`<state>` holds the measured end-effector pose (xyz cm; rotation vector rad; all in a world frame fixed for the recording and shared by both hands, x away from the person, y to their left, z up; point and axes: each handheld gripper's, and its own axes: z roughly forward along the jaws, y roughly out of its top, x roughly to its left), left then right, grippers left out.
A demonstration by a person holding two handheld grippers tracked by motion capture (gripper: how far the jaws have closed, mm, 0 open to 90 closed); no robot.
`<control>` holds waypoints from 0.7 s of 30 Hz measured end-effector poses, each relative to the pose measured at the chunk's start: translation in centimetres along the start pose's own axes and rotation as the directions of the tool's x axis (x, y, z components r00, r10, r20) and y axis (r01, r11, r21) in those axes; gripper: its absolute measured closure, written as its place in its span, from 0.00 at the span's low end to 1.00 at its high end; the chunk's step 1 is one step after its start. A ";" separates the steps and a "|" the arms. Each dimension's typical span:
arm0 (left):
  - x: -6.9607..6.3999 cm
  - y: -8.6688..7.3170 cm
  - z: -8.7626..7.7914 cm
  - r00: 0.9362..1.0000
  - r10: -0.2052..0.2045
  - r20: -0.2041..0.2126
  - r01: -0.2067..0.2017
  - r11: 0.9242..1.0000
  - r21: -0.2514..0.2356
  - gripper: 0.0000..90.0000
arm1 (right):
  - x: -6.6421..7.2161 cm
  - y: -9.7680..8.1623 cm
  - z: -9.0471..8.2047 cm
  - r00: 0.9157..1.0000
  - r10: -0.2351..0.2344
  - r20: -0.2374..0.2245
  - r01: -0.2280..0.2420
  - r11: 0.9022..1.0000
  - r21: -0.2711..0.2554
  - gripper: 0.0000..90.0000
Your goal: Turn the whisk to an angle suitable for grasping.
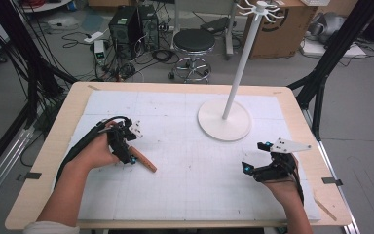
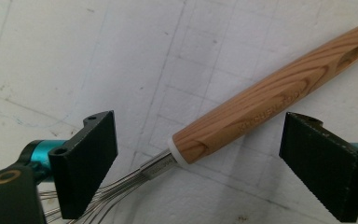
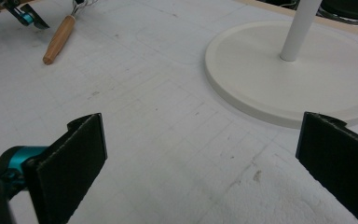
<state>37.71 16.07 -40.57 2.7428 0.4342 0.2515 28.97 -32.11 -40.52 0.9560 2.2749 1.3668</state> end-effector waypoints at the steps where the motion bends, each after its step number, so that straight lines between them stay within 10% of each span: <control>1: 0.0 0.0 0.2 1.000 0.003 0.001 -0.003 1.000 0.005 0.14 | 0.0 0.0 0.0 1.000 0.000 0.001 0.000 1.000 0.001 0.00; 11: 0.3 -0.2 1.5 0.998 0.041 0.057 -0.045 0.997 0.069 0.25 | 0.1 -0.1 0.3 1.000 -0.004 -0.001 0.004 1.000 0.009 0.00; 21: -0.2 0.4 1.2 0.990 0.073 0.117 -0.084 0.992 0.093 0.57 | 0.1 -0.1 0.4 1.000 -0.003 -0.004 0.003 1.000 0.010 0.00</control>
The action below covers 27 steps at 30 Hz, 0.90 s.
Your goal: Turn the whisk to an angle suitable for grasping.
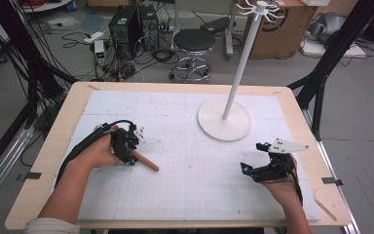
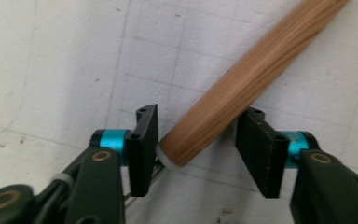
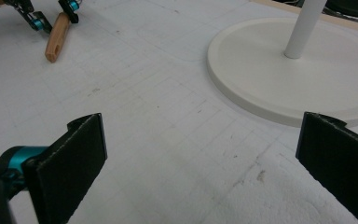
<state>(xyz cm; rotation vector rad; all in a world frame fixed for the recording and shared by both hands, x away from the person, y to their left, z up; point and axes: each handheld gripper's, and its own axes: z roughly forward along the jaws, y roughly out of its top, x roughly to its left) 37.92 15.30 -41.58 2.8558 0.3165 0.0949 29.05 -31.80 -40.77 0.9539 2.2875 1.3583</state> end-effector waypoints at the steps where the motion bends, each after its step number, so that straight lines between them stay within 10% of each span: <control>1: 0.0 0.0 -0.1 1.000 -0.001 0.012 0.001 1.000 0.007 0.59 | 0.0 0.0 0.0 1.000 -0.002 0.002 0.002 1.000 -0.002 0.00; 22: -0.8 0.4 -0.2 0.999 -0.004 0.034 0.004 1.000 0.026 0.82 | 0.0 0.0 -0.1 1.000 -0.001 -0.002 0.001 1.000 -0.007 0.00; 27: -0.9 0.4 -0.9 0.999 -0.012 0.038 0.013 0.999 -0.031 0.82 | -0.1 0.0 -0.2 1.000 -0.001 0.002 0.001 1.000 -0.012 0.00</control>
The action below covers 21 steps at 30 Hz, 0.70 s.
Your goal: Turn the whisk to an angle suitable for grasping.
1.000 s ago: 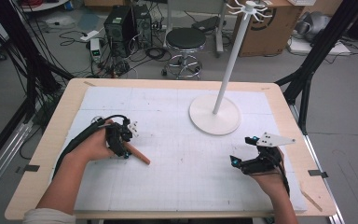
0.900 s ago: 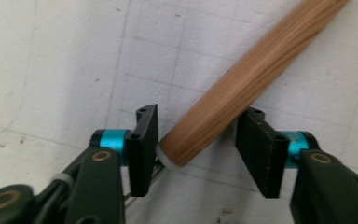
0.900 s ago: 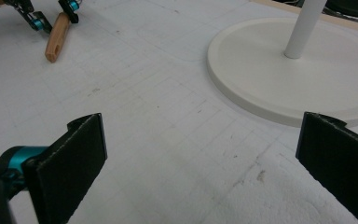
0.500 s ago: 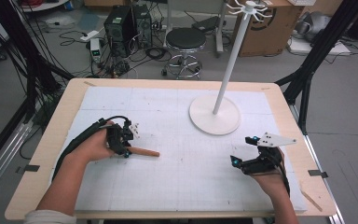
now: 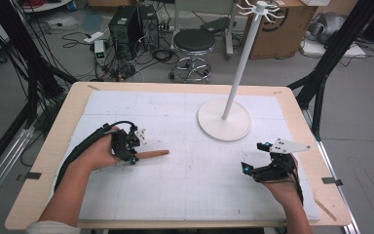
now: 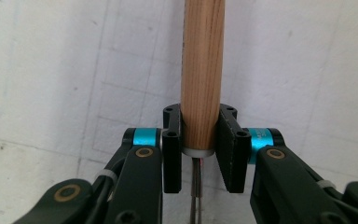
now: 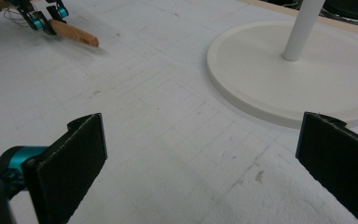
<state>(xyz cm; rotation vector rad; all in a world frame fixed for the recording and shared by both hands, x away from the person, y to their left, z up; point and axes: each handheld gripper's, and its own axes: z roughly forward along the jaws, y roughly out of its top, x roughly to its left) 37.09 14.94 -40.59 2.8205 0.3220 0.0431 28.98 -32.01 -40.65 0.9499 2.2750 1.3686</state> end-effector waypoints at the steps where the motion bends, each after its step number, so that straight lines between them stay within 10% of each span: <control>1: 0.0 0.0 0.0 1.000 0.000 0.000 0.000 1.000 0.000 0.82 | 0.0 0.0 0.0 1.000 0.002 0.000 -0.002 1.000 0.000 0.00; 7: -0.1 -0.1 -1.9 1.000 -0.025 0.005 0.026 0.991 -0.131 0.82 | 0.0 0.0 0.1 1.000 -0.002 -0.003 0.002 1.000 0.002 0.00; 21: -0.6 1.3 -5.4 0.997 -0.043 0.070 0.066 0.921 -0.383 0.82 | 0.1 0.2 -0.1 1.000 -0.006 -0.006 0.006 1.000 -0.005 0.00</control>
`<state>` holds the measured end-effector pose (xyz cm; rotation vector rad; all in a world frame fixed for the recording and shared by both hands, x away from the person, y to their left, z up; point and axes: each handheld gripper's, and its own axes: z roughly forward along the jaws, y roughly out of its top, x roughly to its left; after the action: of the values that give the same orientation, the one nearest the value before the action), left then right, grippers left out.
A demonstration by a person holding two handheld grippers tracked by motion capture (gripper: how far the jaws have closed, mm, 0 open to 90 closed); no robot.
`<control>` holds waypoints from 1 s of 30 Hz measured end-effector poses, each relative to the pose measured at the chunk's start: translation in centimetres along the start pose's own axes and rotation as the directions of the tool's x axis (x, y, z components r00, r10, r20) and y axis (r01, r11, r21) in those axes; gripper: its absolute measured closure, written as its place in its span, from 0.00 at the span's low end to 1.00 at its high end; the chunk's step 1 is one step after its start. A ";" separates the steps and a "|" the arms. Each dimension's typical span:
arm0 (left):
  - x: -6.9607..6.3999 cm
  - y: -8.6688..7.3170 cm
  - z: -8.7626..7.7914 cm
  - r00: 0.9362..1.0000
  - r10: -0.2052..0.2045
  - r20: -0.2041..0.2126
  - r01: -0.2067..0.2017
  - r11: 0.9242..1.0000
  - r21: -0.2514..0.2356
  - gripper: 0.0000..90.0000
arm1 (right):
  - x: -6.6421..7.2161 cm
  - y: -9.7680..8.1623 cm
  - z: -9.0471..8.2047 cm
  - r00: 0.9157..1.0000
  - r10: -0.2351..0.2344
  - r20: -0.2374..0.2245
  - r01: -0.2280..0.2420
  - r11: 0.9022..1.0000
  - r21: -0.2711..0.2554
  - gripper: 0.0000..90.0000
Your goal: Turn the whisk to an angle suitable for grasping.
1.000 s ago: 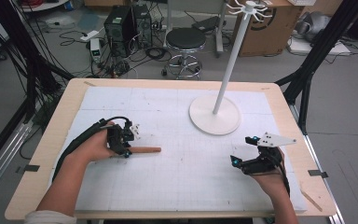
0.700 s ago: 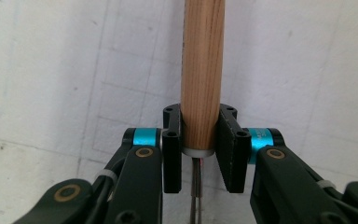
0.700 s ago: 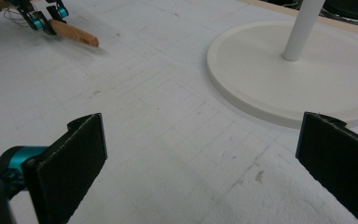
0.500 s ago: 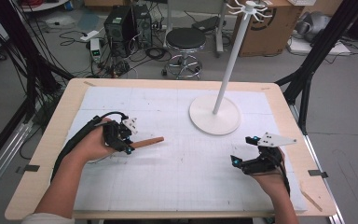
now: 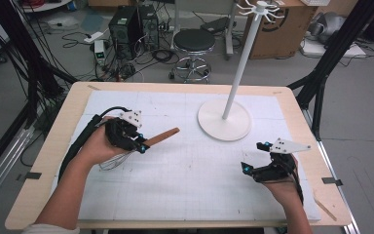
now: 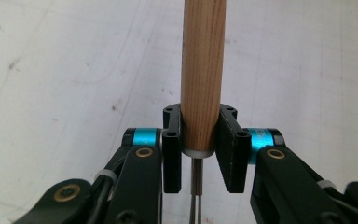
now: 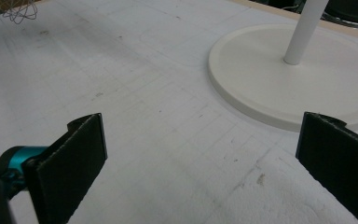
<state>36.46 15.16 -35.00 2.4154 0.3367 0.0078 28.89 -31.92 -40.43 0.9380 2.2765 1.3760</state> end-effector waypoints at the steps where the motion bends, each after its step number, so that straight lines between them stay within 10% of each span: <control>1: 0.0 0.0 0.0 1.000 0.000 0.000 0.000 1.000 0.000 0.82 | 0.0 0.0 0.0 1.000 0.000 -0.001 0.000 1.000 -0.002 0.00; 9: 0.6 1.4 -0.9 0.998 -0.041 0.040 0.047 0.982 -0.184 0.82 | 0.0 0.0 -0.1 1.000 0.003 0.000 -0.003 1.000 -0.002 0.00; 22: 0.8 5.0 -1.6 0.997 -0.028 0.066 0.045 0.961 -0.274 0.82 | -0.1 0.0 0.0 1.000 -0.001 0.002 0.001 1.000 -0.003 0.00; 30: 1.0 5.9 -1.5 0.997 -0.027 0.068 0.045 0.961 -0.273 0.82 | -0.1 0.0 -0.2 1.000 0.003 -0.003 -0.003 1.000 -0.007 0.00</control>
<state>38.67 12.03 -30.12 2.1293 0.3276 -0.0362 28.87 -32.09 -40.34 0.9388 2.2711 1.3869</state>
